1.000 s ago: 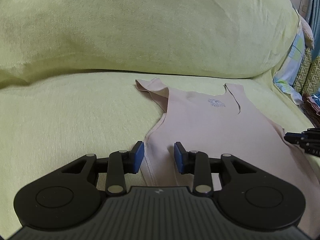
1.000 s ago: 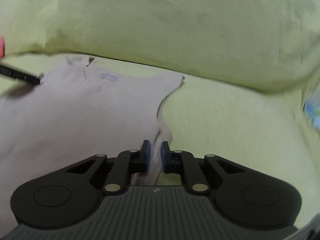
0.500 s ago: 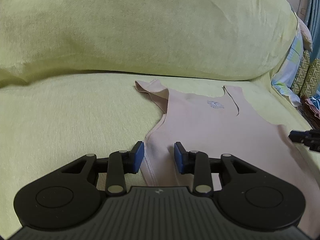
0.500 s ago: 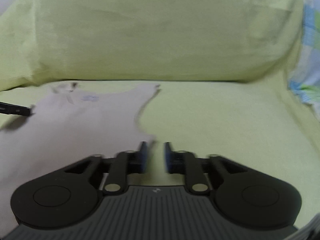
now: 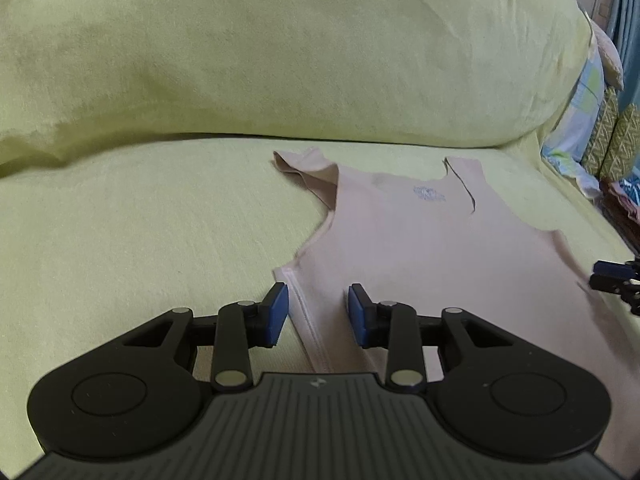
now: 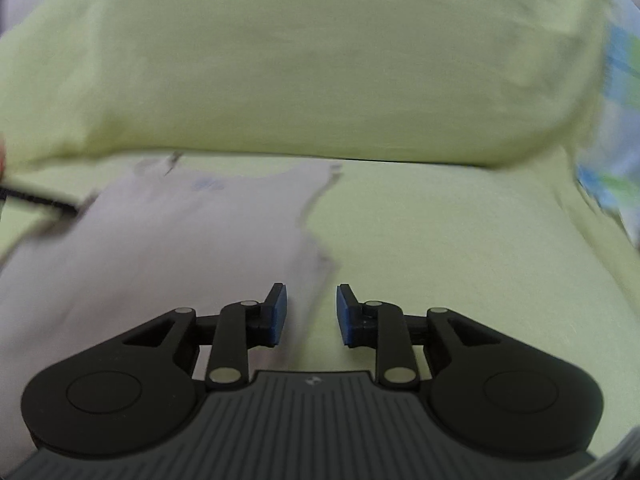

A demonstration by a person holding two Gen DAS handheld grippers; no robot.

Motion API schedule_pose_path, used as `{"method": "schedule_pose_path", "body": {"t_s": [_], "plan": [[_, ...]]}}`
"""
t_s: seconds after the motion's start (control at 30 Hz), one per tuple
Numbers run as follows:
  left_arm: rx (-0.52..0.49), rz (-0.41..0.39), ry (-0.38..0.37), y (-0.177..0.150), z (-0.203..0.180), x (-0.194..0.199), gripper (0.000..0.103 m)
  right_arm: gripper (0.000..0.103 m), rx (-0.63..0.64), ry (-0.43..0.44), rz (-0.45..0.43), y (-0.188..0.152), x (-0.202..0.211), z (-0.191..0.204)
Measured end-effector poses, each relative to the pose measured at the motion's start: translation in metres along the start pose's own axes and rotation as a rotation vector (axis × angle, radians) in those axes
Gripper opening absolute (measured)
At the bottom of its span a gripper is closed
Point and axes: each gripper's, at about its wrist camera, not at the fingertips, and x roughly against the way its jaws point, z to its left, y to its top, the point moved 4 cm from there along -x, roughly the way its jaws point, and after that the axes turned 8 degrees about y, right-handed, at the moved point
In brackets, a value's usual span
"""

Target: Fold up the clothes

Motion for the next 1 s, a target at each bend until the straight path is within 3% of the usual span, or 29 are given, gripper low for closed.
{"method": "schedule_pose_path", "body": {"t_s": [0.07, 0.13, 0.23, 0.33, 0.4, 0.47, 0.57, 0.63, 0.83, 1.0], "plan": [[0.003, -0.004, -0.008, 0.000, -0.001, 0.001, 0.039, 0.023, 0.037, -0.045, 0.027, -0.002, -0.012, -0.001], [-0.008, -0.010, -0.015, 0.001, -0.002, 0.004, 0.039, 0.030, 0.003, -0.107, 0.024, 0.000, -0.014, -0.015], [-0.033, -0.022, -0.013, 0.003, -0.003, 0.007, 0.039, 0.033, -0.095, -0.113, 0.004, 0.005, -0.008, -0.031], [-0.017, -0.023, -0.015, 0.005, -0.001, 0.004, 0.039, 0.031, -0.098, -0.104, -0.041, 0.011, -0.006, -0.032], [-0.016, -0.017, -0.011, 0.004, -0.001, 0.002, 0.039, 0.032, -0.108, -0.086, -0.021, 0.013, -0.017, -0.036], [-0.022, -0.016, -0.008, 0.004, -0.003, 0.001, 0.039, 0.031, -0.079, -0.110, 0.011, 0.012, -0.030, -0.040], [-0.034, -0.016, -0.009, 0.005, -0.003, 0.004, 0.039, 0.042, -0.115, -0.169, -0.007, 0.016, -0.032, -0.056], [-0.041, -0.020, -0.003, 0.007, 0.001, 0.007, 0.039, 0.039, -0.143, -0.185, -0.033, 0.020, -0.026, -0.059], [-0.015, -0.006, 0.022, 0.009, 0.020, 0.010, 0.039, 0.038, -0.140, -0.113, -0.100, 0.013, 0.012, -0.046], [-0.047, -0.008, 0.013, 0.007, 0.012, 0.008, 0.039, 0.039, -0.140, -0.056, -0.090, -0.001, 0.034, -0.021]]}}
